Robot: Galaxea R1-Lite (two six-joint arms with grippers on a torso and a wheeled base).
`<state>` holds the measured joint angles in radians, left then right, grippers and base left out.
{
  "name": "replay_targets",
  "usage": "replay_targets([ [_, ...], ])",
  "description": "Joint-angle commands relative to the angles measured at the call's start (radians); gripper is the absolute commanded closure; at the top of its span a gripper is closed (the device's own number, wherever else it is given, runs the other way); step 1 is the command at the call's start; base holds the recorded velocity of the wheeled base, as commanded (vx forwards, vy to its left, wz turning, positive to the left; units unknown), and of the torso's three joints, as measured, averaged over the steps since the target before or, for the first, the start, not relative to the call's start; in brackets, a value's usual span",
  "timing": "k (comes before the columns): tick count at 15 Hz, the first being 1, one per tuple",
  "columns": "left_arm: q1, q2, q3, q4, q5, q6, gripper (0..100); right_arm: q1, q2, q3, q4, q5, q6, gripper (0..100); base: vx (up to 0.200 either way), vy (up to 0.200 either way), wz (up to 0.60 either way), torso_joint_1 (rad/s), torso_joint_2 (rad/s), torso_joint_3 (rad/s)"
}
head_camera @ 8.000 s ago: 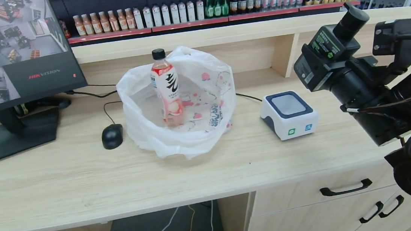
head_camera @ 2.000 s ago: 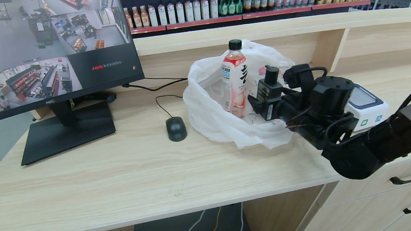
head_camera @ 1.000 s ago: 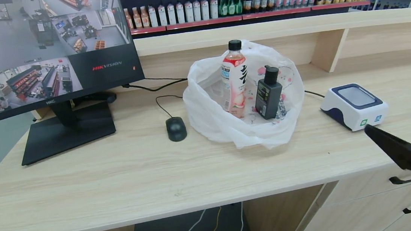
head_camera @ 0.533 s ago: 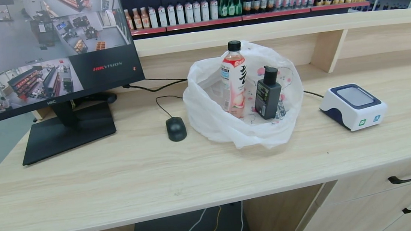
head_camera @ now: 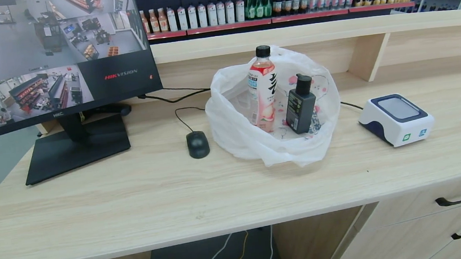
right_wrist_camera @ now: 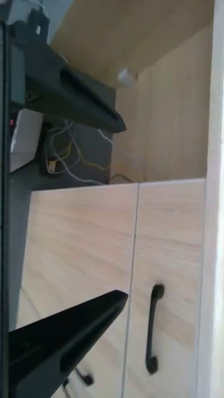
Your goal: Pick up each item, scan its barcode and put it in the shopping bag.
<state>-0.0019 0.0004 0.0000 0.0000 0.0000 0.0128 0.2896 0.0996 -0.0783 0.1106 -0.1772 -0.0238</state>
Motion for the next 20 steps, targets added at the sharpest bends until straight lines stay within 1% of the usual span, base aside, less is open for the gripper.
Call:
replay_targets([
  [1, 0.000, 0.000, 0.000, 0.000, 0.000, -0.002, 0, -0.124, -0.001, 0.000, 0.000, -0.004, -0.001, 0, 0.000, 0.000, 0.00, 0.000, 0.00, 0.000],
  [2, 0.000, 0.000, 0.000, 0.000, 0.000, -0.002, 0, -0.135, -0.008, 0.002, -0.003, -0.005, 0.002, 0, 0.000, 0.000, 0.00, 0.000, 0.00, 0.000],
  [3, 0.000, 0.000, 0.000, 0.000, 0.000, -0.002, 0, -0.136, -0.006, 0.020, -0.043, -0.094, 0.016, 0, 0.000, 0.000, 0.00, 0.000, 0.00, 0.000],
  [4, 0.000, 0.000, 0.000, 0.000, 0.000, -0.002, 0, -0.136, -0.006, 0.028, -0.066, -0.120, 0.021, 0, 0.000, 0.000, 0.00, 0.000, 0.00, 0.000],
  [6, 0.000, 0.000, 0.000, 0.000, 0.000, -0.002, 0, -0.152, 0.006, 0.028, -0.066, -0.117, 0.019, 0, 0.000, 0.000, 0.00, 0.000, 0.00, 0.000],
  [8, 0.000, 0.000, 0.000, 0.000, 0.000, -0.002, 0, -0.191, 0.015, 0.028, -0.066, -0.119, 0.019, 0, 0.000, 0.000, 0.00, 0.000, 0.00, 0.000],
  [9, 0.000, 0.000, 0.000, 0.000, 0.000, -0.002, 0, -0.262, -0.006, 0.028, -0.066, -0.119, 0.013, 0, 0.000, 0.000, 0.00, 0.000, 0.00, 0.000],
  [10, 0.000, 0.000, 0.000, 0.000, 0.000, -0.004, 0, -0.297, -0.066, 0.028, -0.065, -0.108, 0.008, 0, 0.000, 0.000, 0.00, 0.000, 0.00, 0.000],
  [11, 0.000, 0.000, 0.000, 0.000, 0.000, -0.004, 0, -0.294, -0.100, 0.029, -0.066, -0.065, 0.012, 0, 0.000, 0.000, 0.00, 0.000, 0.00, 0.000],
  [12, 0.000, 0.000, 0.000, 0.000, 0.000, -0.004, 0, -0.291, -0.100, 0.049, -0.089, 0.058, 0.045, 0, 0.000, 0.000, 0.00, 0.000, 0.00, 0.000],
  [13, 0.000, 0.000, 0.000, 0.000, 0.000, -0.004, 0, -0.291, -0.100, 0.061, -0.123, 0.119, 0.047, 0, 0.000, 0.000, 0.00, 0.000, 0.00, 0.000],
  [14, 0.000, 0.000, 0.000, 0.000, 0.000, -0.005, 0, -0.288, -0.100, 0.066, -0.132, 0.145, 0.019, 0, 0.000, 0.000, 0.00, 0.000, 0.00, 0.000],
  [15, 0.000, 0.000, 0.000, 0.000, 0.000, -0.005, 0, -0.288, -0.100, 0.077, -0.108, 0.166, 0.004, 0, 0.000, 0.000, 0.00, 0.000, 0.00, 0.000],
  [18, 0.000, 0.000, 0.000, 0.000, 0.000, -0.007, 0, -0.288, -0.100, 0.078, -0.111, 0.165, 0.071, 0, 0.000, 0.000, 0.00, 0.000, 0.00, 0.000],
  [20, 0.002, 0.000, 0.000, 0.000, 0.000, -0.008, 0, -0.288, -0.100, 0.078, -0.111, 0.165, 0.068, 0, -0.200, 0.000, 0.00, 0.000, 0.00, 0.005],
])
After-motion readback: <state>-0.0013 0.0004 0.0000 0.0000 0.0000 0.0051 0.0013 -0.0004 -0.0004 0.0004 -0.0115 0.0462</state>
